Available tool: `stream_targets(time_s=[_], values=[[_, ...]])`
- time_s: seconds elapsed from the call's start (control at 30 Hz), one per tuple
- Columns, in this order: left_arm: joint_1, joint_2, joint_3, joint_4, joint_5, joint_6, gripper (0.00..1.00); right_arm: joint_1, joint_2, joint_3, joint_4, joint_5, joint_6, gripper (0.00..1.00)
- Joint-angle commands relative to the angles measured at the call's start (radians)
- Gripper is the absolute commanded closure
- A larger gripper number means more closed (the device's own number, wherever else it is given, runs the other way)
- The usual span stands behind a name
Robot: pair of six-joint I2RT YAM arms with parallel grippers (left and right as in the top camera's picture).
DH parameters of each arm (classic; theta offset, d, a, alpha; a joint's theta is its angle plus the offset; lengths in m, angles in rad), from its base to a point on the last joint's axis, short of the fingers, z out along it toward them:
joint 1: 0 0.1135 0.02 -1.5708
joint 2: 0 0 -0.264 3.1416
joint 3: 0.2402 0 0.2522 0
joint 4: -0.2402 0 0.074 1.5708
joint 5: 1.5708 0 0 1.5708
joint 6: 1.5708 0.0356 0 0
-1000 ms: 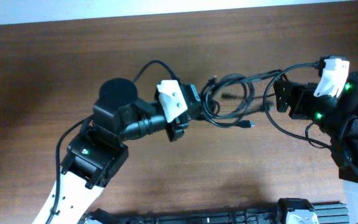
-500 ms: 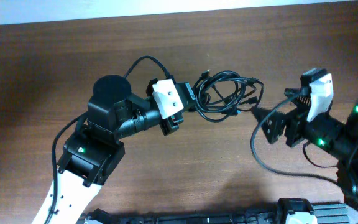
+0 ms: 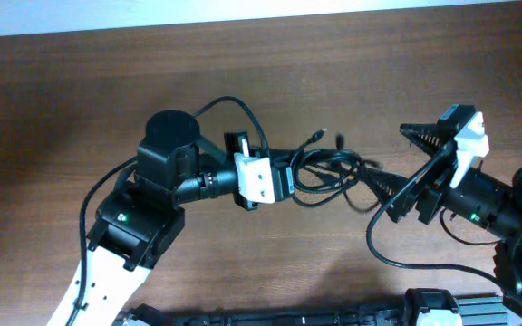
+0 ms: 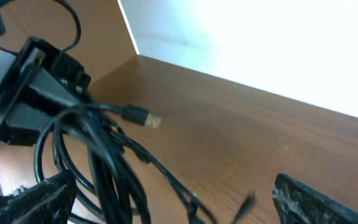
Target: Untangle cables
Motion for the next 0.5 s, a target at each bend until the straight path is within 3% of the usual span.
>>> stream_targets(time_s=[0.0, 0.17, 0.47], values=[[-0.001, 0.001, 0.008, 0.006, 0.035, 0.098, 1.0, -0.002, -0.005, 0.018, 0.012, 0.089, -0.011, 0.01], [-0.001, 0.001, 0.008, 0.012, 0.036, 0.098, 1.0, -0.002, -0.005, 0.018, -0.005, 0.191, -0.011, 0.01], [0.0, -0.005, 0.008, 0.131, 0.051, 0.097, 1.0, -0.002, -0.005, 0.018, -0.1, 0.194, -0.011, 0.01]])
